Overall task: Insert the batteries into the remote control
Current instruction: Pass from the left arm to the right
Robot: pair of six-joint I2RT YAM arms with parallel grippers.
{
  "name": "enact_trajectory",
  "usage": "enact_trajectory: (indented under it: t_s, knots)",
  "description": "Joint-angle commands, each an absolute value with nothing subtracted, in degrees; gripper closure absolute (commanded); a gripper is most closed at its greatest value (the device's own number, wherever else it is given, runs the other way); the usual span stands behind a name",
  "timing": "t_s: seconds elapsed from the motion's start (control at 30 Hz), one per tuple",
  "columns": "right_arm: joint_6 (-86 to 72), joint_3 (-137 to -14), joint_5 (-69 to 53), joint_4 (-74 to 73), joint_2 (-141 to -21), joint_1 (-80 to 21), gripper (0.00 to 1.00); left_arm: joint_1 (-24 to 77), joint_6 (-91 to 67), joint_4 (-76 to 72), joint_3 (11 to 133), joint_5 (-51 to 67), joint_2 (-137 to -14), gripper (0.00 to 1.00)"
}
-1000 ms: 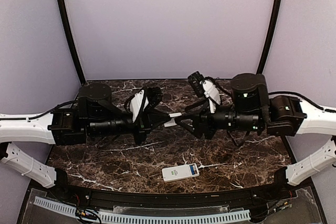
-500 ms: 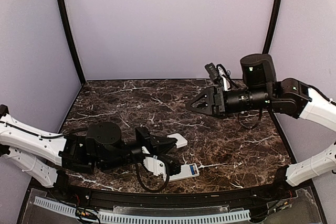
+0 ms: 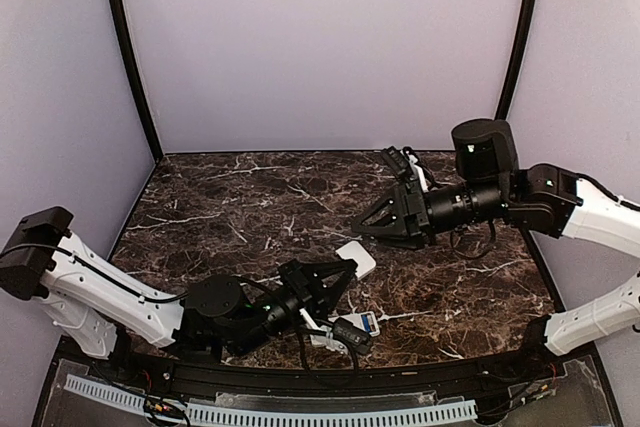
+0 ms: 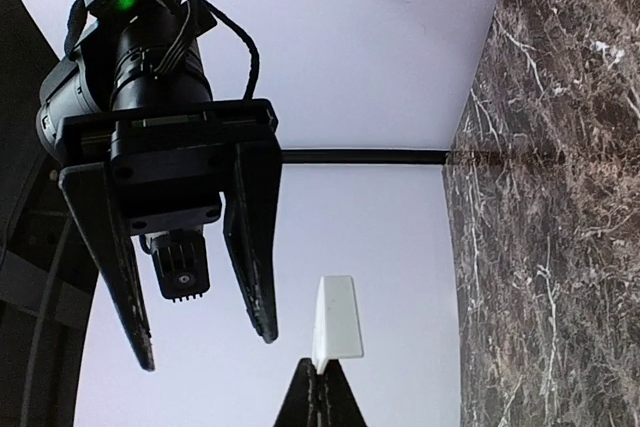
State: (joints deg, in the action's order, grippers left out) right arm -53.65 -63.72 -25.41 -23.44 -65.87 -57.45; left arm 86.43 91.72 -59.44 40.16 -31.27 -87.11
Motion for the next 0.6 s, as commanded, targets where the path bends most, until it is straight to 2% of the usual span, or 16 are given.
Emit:
enact_trajectory:
  t_s: [0.0,0.2,0.37,0.57]
  knots:
    - [-56.6,-62.1,-27.7,-17.7,-64.5,-57.0,0.52,86.8,104.2,-82.0,39.9,-33.7,-90.0,1.00]
    - [-57.2,-61.5,-26.0,-19.9,-64.4,-56.8,0.51,86.9,105.7,-86.6,40.4,-33.0,-91.2,1.00]
    - [-56.6,-62.1,-27.5,-19.1,-65.6,-56.7,0.58,87.3,105.6,-87.3,40.7,-32.6,-90.6,1.00]
    - [-54.7,-62.8,-25.8,-23.7,-65.2,-54.9,0.59,87.9,106.8,-88.6,40.2,-32.9,-90.6,1.00]
